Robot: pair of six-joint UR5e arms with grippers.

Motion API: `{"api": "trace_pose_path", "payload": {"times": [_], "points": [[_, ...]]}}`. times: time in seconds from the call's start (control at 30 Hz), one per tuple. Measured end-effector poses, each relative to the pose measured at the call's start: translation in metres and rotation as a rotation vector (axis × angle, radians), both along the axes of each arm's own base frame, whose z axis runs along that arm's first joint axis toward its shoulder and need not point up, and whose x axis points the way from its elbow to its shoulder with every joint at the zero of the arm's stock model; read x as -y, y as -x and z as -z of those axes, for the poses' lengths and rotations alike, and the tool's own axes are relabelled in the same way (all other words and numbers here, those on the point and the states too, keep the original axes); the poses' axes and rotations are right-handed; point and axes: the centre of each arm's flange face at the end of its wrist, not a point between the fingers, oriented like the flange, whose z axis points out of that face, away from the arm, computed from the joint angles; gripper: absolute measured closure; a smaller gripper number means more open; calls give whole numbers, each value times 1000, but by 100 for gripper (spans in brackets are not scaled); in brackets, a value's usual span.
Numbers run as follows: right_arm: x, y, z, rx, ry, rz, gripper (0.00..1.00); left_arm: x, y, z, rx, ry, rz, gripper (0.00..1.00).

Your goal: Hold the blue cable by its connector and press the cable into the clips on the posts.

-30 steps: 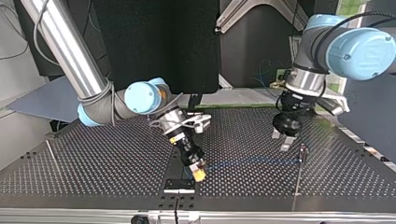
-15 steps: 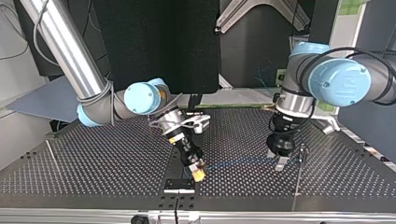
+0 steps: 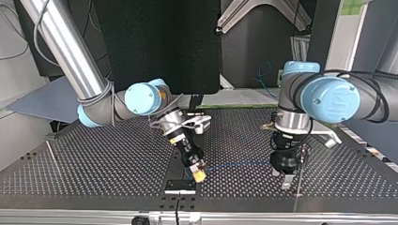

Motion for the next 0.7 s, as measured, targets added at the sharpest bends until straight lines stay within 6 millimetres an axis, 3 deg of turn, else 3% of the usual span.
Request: {"api": "trace_pose_path", "payload": {"times": [0.7], "points": [[0, 0, 1, -1, -2, 0, 100, 5, 7, 9, -71, -53, -7, 0]]}}
